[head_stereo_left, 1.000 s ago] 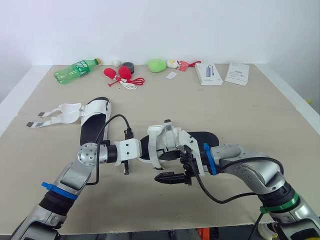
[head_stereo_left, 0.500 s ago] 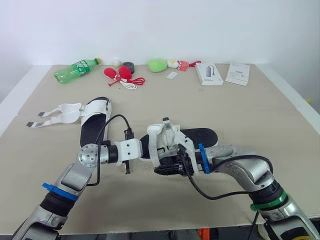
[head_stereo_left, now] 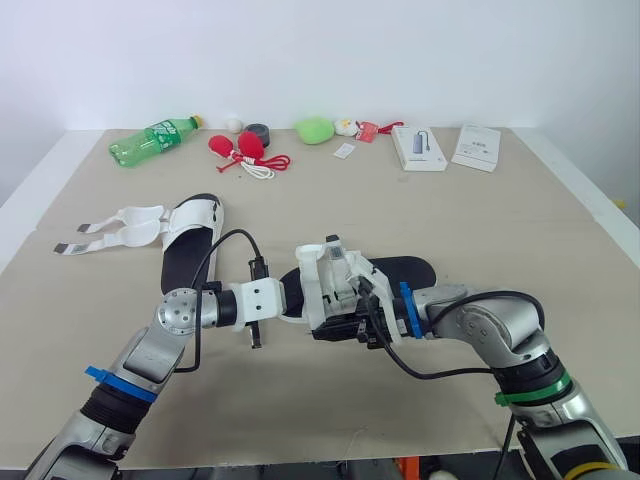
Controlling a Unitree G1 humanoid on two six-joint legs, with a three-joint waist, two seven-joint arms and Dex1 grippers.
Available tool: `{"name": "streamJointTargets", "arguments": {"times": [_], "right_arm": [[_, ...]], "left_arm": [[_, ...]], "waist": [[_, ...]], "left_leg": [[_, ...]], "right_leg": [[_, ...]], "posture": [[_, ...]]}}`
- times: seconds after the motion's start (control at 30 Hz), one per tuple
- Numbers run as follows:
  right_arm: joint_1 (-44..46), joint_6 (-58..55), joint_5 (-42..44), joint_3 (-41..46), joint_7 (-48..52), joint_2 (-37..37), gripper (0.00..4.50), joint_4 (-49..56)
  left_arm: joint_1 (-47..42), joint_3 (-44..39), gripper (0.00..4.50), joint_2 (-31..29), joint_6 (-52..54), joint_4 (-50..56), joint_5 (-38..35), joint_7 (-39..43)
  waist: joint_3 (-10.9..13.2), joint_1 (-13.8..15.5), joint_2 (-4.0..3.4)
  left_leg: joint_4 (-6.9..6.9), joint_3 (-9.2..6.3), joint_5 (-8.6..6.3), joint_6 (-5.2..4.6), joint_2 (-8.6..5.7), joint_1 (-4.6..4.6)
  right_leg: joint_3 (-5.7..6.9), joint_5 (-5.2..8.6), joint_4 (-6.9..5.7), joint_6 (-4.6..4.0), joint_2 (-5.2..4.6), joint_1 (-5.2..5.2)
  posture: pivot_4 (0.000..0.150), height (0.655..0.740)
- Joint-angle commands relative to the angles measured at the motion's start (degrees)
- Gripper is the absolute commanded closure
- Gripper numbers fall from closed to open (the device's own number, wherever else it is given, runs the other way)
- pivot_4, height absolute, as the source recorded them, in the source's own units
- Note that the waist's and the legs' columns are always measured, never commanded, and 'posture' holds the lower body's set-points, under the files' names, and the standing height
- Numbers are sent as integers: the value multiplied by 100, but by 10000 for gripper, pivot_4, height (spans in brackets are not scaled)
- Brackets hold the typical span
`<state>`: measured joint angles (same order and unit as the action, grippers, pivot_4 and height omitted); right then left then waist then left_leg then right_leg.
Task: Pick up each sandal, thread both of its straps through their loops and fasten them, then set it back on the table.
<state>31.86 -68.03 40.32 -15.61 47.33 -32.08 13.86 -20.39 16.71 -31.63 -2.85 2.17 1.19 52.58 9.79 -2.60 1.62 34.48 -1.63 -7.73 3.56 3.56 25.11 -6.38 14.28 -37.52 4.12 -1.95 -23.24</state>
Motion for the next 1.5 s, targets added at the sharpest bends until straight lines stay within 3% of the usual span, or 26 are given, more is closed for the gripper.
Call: {"name": "streamJointTargets", "arguments": {"times": [0.03,0.1,0.77,0.9,0.93,1.13,1.3,1.4,1.5], "right_arm": [[91,192,-29,103,116,-62,34986,164],[72,376,-153,24,174,-127,26219,218],[38,-188,1,109,-40,62,26219,418],[34,-217,-5,144,-117,130,41872,339],[27,-235,7,151,-122,136,43651,332],[131,-802,453,634,-273,378,43651,235],[1426,-2021,1171,1692,-397,849,43651,-522],[2063,-1914,984,1677,-340,761,43651,-1131],[2229,-1285,508,1088,-49,431,43651,-1498]], "left_arm": [[104,205,45000,2,67,-254,227,5],[117,215,45000,6,59,-254,229,0],[89,244,45000,19,21,-318,240,-16],[84,249,45000,28,24,-318,241,-19],[89,247,45000,26,26,-313,242,-20],[136,252,45000,16,37,-276,253,-29],[116,268,45000,34,21,-311,266,-26],[87,282,45000,66,-7,-358,286,-29],[56,297,45000,108,-35,-404,313,-39]], "waist": [[0,0,0],[0,0,0],[0,3,0],[0,4,0],[0,4,0],[0,3,0],[10,-4,-15],[6,2,-9],[6,6,-10]], "left_leg": [[0,0,0,0,0,0],[0,1,0,0,0,1],[-2,1,-1,1,0,3],[-3,1,-1,1,-1,4],[-3,1,-1,1,-1,4],[-3,1,-1,1,-1,5],[-2,3,0,0,-1,13],[-4,-4,-1,2,1,7],[-7,-3,-4,6,-1,10]], "right_leg": [[0,0,1,0,0,0],[0,0,7,0,-1,-2],[0,-1,27,1,-3,-7],[1,-1,31,0,-4,-7],[0,-1,32,1,-4,-7],[1,-1,36,1,-5,-6],[0,-22,36,-3,-5,3],[11,-26,39,-3,-4,-13],[15,-23,52,-5,-14,-9]], "posture": [[1500,7400],[1500,7400],[1500,7400],[1500,7400],[1500,7400],[1500,7400],[1500,7400],[1500,7400],[1500,7400]]}}
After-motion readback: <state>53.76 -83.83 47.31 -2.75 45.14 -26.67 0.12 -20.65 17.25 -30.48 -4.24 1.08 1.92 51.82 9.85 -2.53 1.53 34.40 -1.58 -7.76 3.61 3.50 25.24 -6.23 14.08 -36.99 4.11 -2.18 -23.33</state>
